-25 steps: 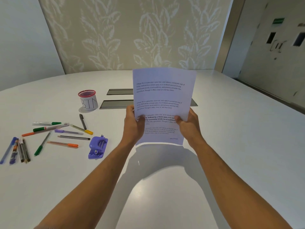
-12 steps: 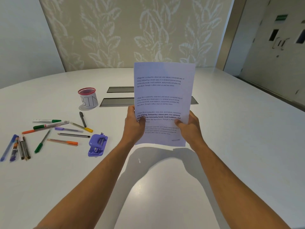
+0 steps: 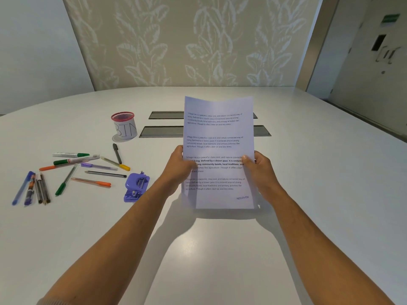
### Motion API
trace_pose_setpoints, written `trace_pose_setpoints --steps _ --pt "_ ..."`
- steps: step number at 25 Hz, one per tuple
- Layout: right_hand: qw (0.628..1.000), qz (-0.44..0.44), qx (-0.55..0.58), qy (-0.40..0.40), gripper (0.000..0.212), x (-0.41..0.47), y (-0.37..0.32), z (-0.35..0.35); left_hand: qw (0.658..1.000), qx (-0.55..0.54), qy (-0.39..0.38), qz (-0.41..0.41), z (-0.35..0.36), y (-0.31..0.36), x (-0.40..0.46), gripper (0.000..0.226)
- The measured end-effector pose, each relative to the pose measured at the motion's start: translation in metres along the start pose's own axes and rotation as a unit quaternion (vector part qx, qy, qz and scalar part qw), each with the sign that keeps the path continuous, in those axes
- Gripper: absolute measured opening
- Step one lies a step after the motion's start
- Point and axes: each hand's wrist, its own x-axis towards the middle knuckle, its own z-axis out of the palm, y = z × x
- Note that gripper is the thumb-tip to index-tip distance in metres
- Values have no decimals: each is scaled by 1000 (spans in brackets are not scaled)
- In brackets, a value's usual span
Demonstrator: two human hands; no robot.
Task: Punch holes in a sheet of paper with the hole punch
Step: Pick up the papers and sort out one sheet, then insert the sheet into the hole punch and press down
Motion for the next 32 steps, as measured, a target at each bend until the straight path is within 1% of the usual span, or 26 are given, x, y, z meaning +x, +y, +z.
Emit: trace_pose_setpoints --steps 3,6,8,10,11,12,14,15,17,18,19,21,23,25,27,29,32 --pt "1000 17 24 -5 16 -1 5 3 999 -2 -25 -29 -5 -4 1 40" --pt "998 39 46 3 17 -3 10 8 998 7 -31 -50 -12 -9 4 39" --pt "995 66 73 11 16 -4 13 9 998 31 -12 -53 -18 -13 4 37" --pt "993 86 85 12 17 -6 15 8 994 95 50 -25 -29 -17 4 36" --pt "991 95 89 13 17 -8 16 8 984 150 98 -3 -38 -20 4 36" --pt "990 102 94 15 17 -9 17 8 966 213 146 17 -48 -23 5 34" --pt "989 112 98 17 18 -11 20 7 916 335 218 39 -73 -31 7 34" --pt "988 117 95 19 18 -11 20 7 889 389 238 32 -85 -35 7 35" --pt "988 122 93 22 17 -11 22 6 850 464 248 -28 -104 -42 6 39" --pt "988 123 93 23 17 -11 23 6 841 481 241 -62 -110 -45 5 41" --pt "988 125 93 24 16 -12 24 6 839 486 229 -89 -114 -48 5 42" --pt "987 126 94 23 16 -13 24 7 852 469 203 -114 -121 -53 6 41" --pt "987 128 95 22 16 -13 24 8 881 418 185 -120 -125 -55 8 31" --pt "987 131 94 22 16 -14 25 7 923 316 180 -127 -129 -58 11 16" --pt "986 136 96 25 17 -14 26 6 953 190 181 -153 -131 -58 12 9" --pt "985 141 99 28 17 -15 26 4 962 111 179 -174 -131 -57 13 12" --pt "984 145 96 32 16 -16 26 -2 966 61 179 -175 -123 -54 16 12"
